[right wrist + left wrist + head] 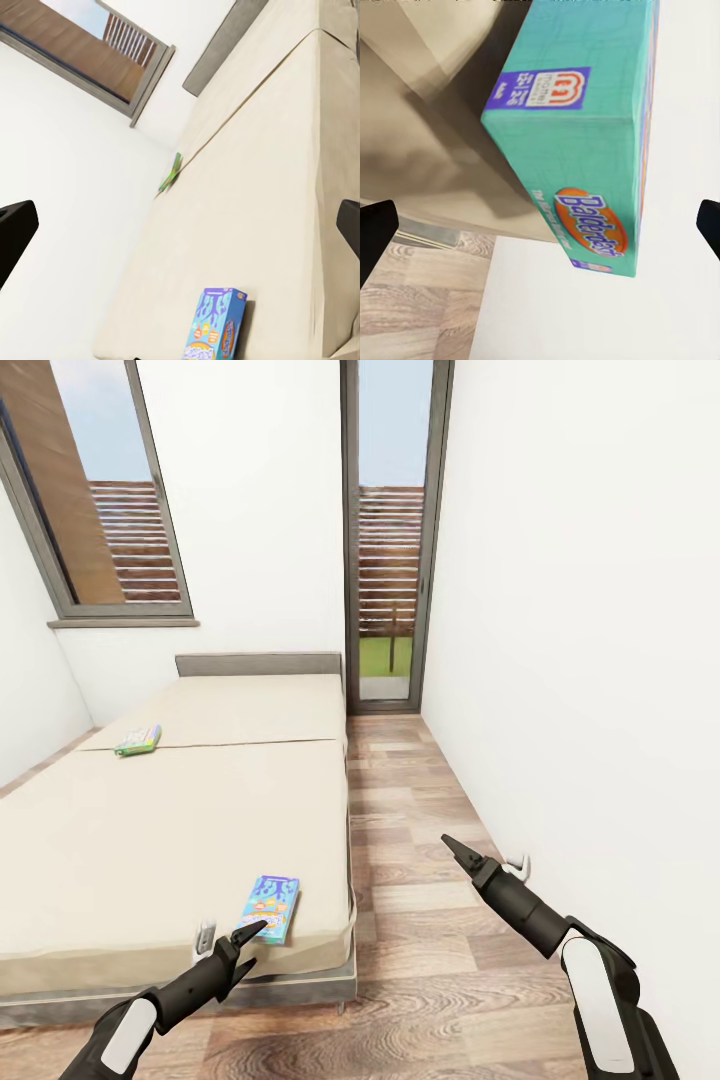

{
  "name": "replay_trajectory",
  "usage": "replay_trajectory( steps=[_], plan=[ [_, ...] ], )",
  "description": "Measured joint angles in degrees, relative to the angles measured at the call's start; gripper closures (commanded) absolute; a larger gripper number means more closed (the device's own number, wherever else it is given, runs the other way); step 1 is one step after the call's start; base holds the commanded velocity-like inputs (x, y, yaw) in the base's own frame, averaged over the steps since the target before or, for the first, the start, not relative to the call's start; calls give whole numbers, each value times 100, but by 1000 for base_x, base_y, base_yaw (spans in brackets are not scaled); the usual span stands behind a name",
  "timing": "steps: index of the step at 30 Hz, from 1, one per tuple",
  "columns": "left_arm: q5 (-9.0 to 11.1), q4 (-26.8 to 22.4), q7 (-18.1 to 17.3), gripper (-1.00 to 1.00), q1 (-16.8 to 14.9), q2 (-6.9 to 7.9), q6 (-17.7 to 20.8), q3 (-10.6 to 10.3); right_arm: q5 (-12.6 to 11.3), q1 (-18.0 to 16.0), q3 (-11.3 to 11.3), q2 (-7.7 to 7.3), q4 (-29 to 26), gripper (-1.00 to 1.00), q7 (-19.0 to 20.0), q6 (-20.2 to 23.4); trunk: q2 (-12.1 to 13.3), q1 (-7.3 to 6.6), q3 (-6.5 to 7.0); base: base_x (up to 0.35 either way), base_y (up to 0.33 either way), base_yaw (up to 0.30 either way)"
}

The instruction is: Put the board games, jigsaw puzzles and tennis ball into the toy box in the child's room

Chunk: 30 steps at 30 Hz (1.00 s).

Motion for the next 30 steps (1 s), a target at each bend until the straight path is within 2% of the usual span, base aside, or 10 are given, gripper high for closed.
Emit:
replay_trajectory(
  steps=[13,19,30],
  plan=[
    [4,0,-1,-100,0,0,0,-1,11,-1,0,0,0,-100,0,-1,0,0,0,0,0,0],
    [6,-1,0,-100,0,0,1,-6,4,-2,0,0,0,-100,0,-1,239,-131,107,0,0,0],
    [4,-1,-1,-100,0,0,0,7,5,1,0,2,0,-100,0,-1,241,-132,108,0,0,0]
  ],
)
